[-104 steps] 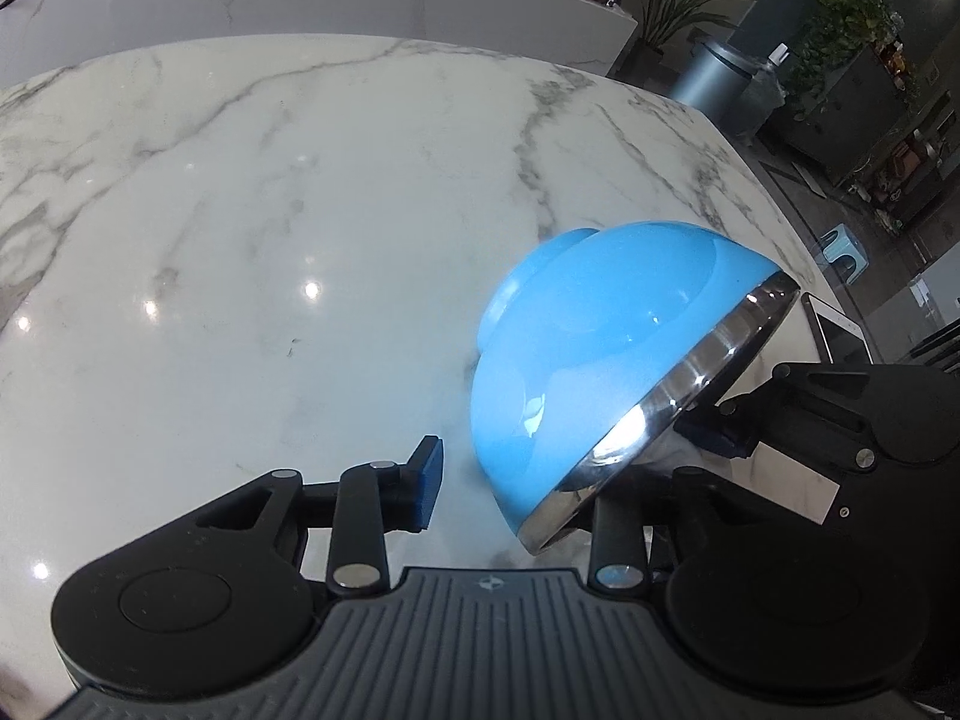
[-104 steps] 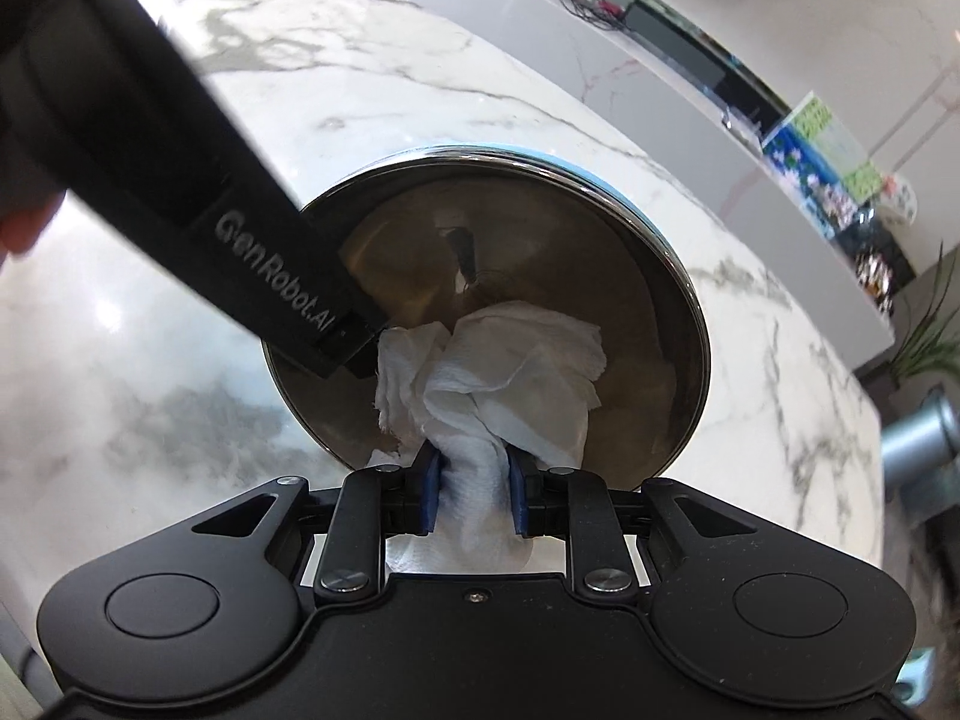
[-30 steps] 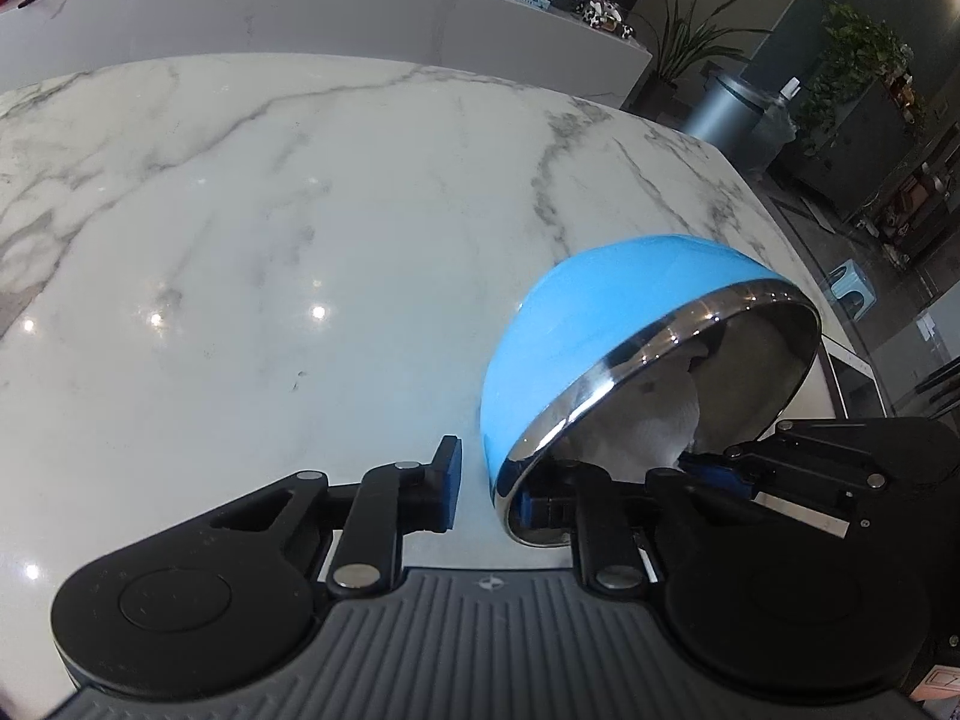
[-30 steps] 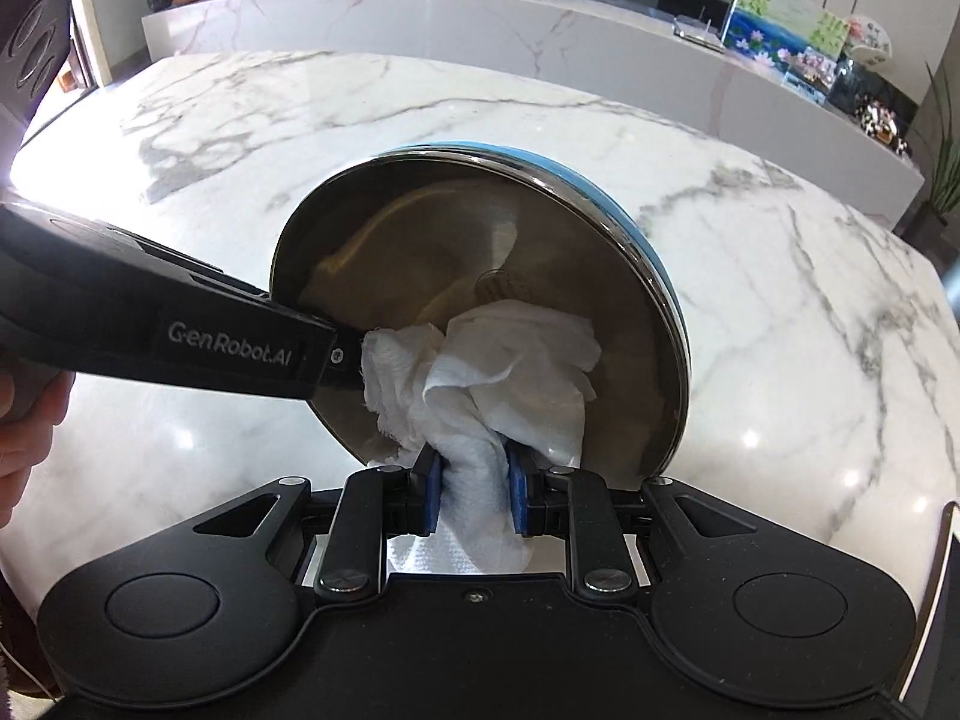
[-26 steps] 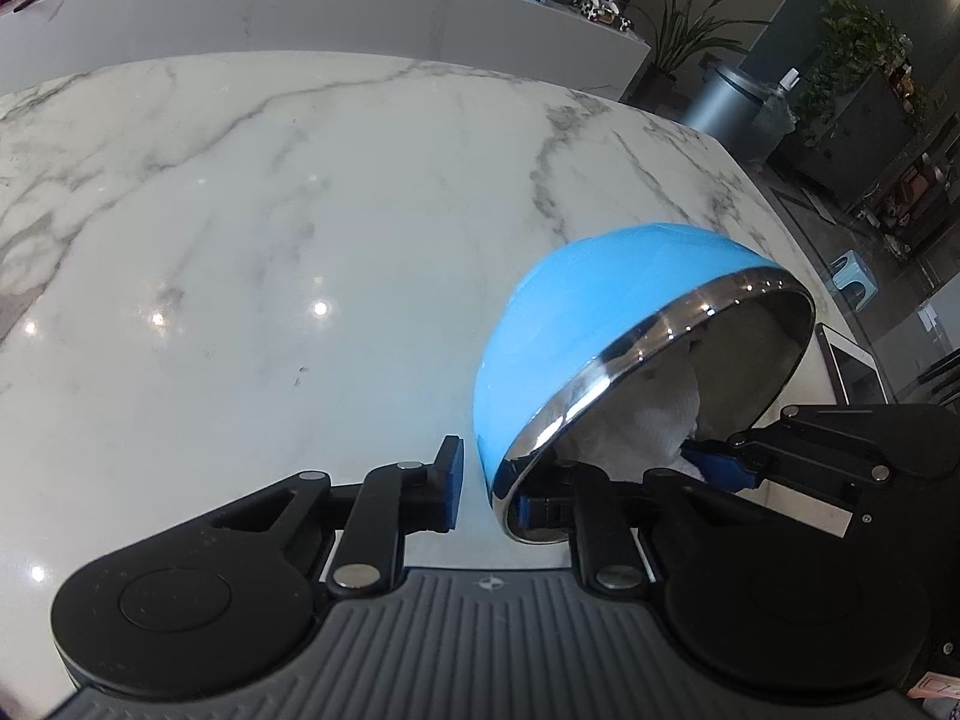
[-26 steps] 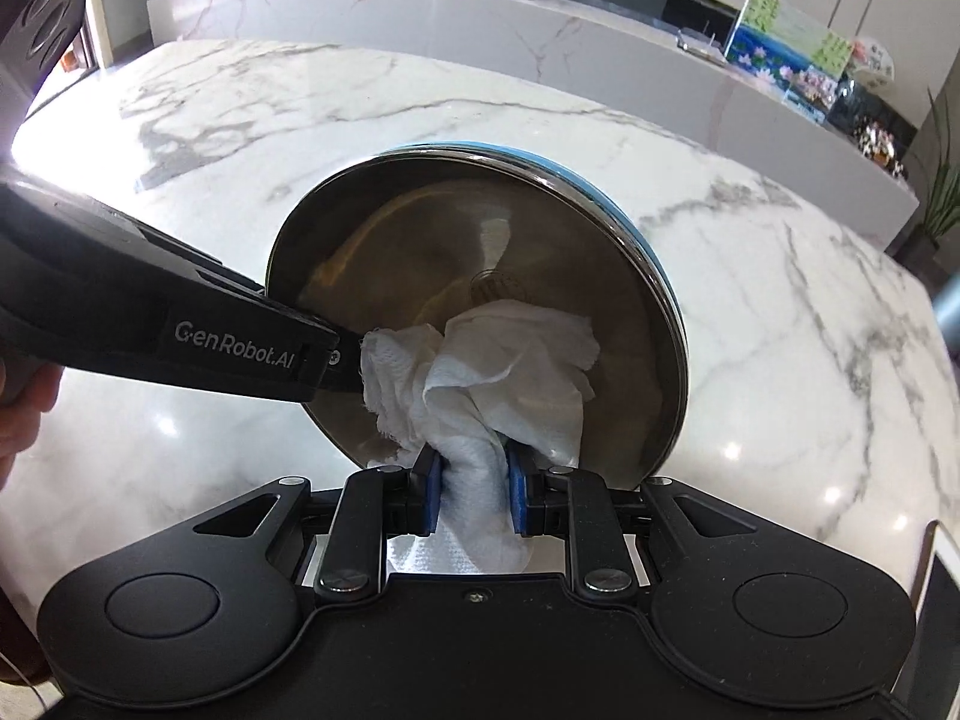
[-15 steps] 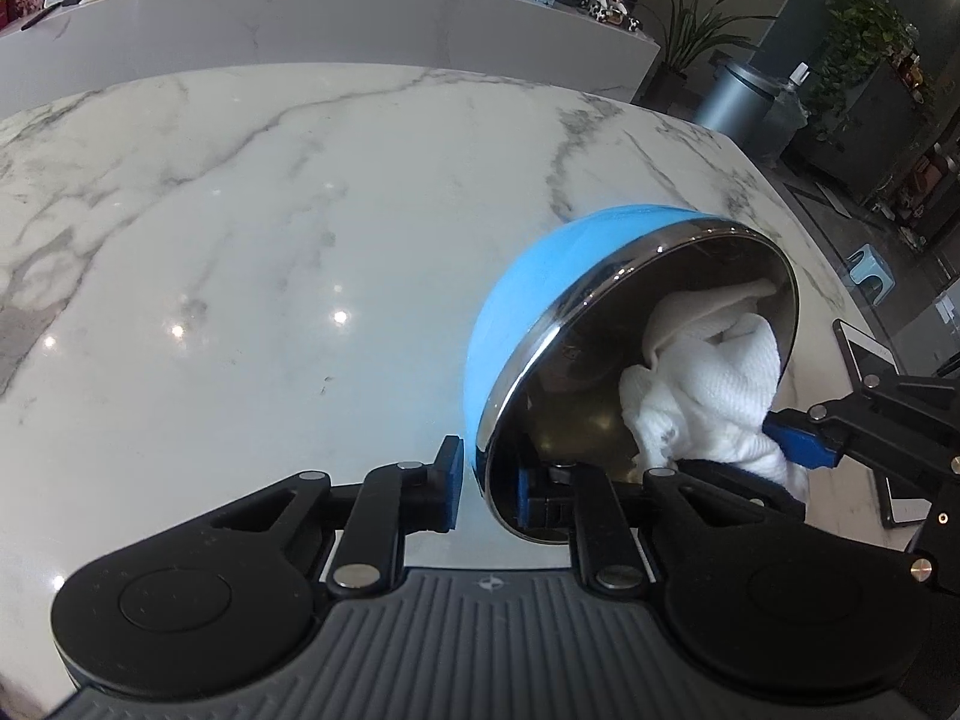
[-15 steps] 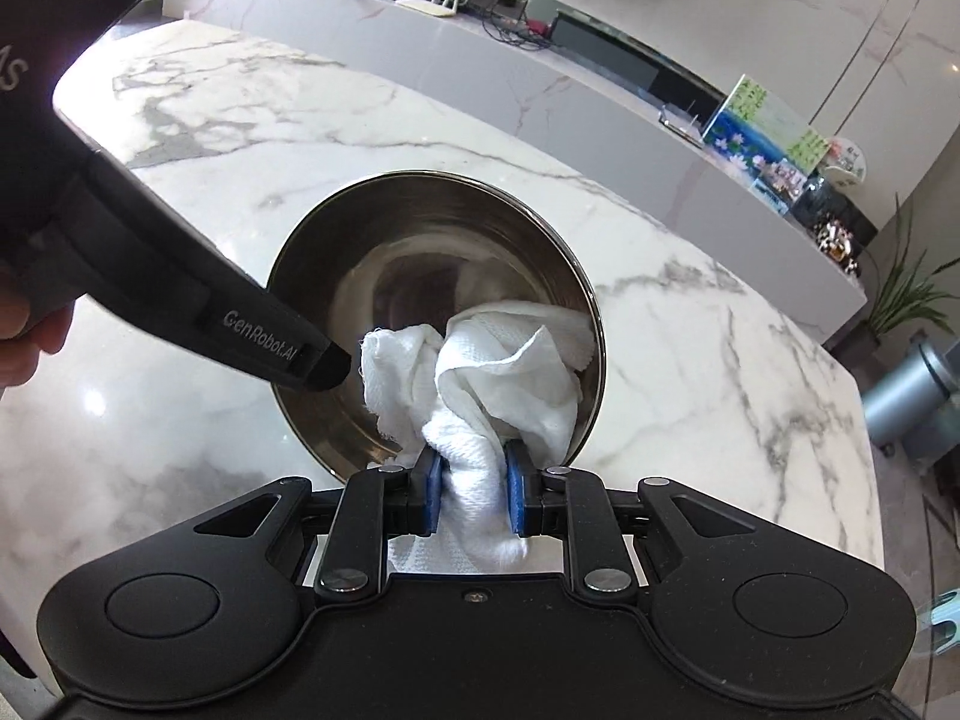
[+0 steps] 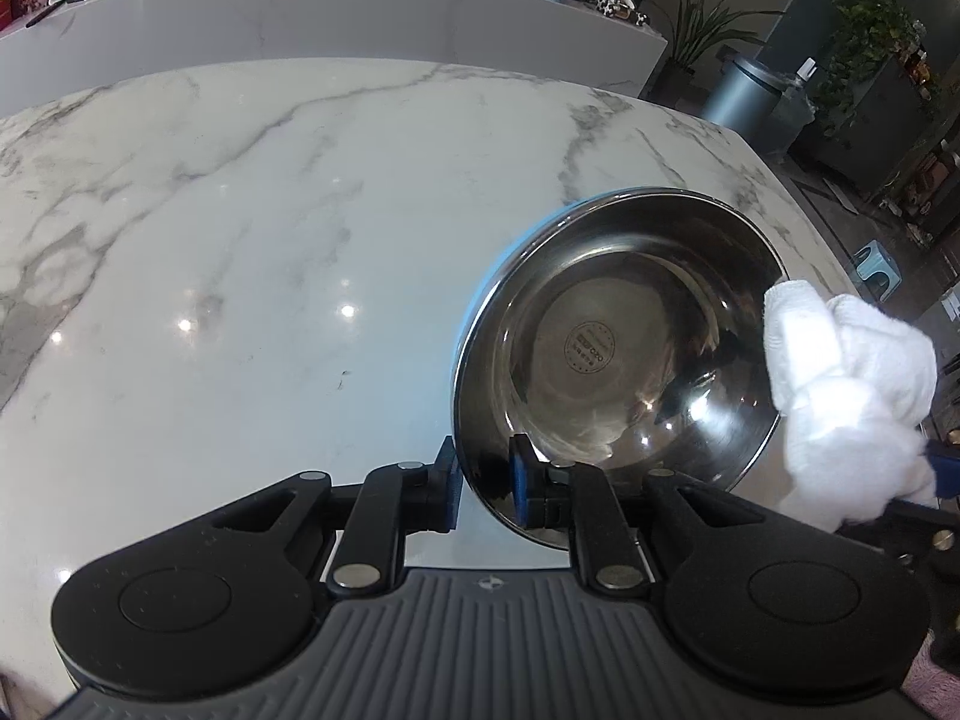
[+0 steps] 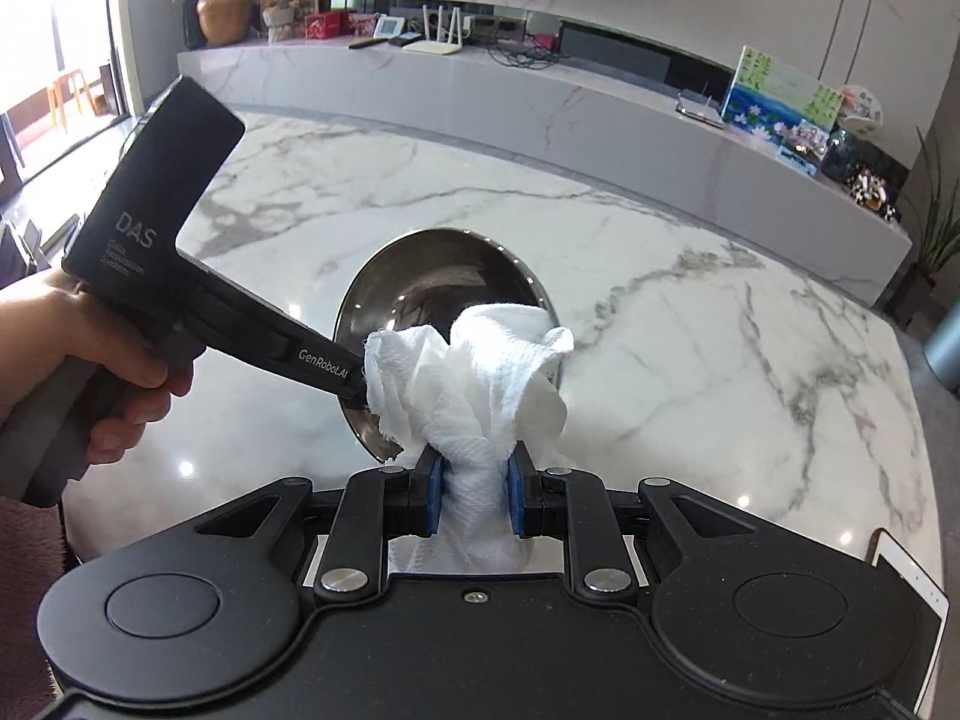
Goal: Clean bowl
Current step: 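Pull the cloth out of the bowl with the right gripper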
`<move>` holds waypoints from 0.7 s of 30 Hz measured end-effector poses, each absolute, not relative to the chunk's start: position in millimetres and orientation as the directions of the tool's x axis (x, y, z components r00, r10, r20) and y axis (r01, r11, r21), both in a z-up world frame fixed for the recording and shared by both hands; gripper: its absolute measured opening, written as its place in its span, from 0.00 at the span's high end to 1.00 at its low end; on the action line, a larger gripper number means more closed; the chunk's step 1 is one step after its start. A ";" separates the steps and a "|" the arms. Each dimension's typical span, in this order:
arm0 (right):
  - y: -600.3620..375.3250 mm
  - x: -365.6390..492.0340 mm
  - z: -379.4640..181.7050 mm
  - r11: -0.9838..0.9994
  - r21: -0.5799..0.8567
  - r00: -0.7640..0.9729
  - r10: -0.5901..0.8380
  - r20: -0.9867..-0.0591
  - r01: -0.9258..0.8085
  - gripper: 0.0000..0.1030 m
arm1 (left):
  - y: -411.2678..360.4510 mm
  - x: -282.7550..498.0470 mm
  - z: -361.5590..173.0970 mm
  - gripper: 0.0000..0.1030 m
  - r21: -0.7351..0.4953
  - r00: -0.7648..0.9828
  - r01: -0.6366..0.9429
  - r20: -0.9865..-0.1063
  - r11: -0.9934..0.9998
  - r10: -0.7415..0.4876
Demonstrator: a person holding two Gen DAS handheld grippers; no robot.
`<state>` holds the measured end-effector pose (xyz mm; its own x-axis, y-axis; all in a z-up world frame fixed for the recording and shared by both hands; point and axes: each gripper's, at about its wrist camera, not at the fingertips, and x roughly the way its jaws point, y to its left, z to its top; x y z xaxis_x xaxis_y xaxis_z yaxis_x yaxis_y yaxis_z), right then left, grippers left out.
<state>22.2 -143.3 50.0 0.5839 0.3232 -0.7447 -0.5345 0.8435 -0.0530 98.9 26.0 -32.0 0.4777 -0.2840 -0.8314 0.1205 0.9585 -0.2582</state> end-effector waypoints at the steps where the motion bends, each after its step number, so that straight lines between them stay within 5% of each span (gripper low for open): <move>1: -149.0 22.3 55.4 0.852 -0.043 0.590 0.324 -0.739 -0.522 0.82 | 26.3 98.8 -31.9 0.86 -0.255 0.478 0.121 -0.832 0.959 -0.282; 13: -164.7 59.6 20.8 0.878 -0.125 0.565 0.183 -0.805 -0.463 0.81 | 33.8 93.5 -27.9 0.86 -0.227 0.456 0.126 -0.852 0.966 -0.259; 21: -176.9 59.9 2.2 0.869 -0.086 0.528 0.214 -0.822 -0.486 0.58 | 36.9 94.4 -29.4 0.86 -0.233 0.451 0.125 -0.852 0.964 -0.265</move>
<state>59.9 -176.9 2.2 0.5278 0.2138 -0.8220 -0.4864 0.8695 -0.0861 94.4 36.9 -29.4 0.4514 -0.2645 -0.8522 0.1248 0.9644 -0.2333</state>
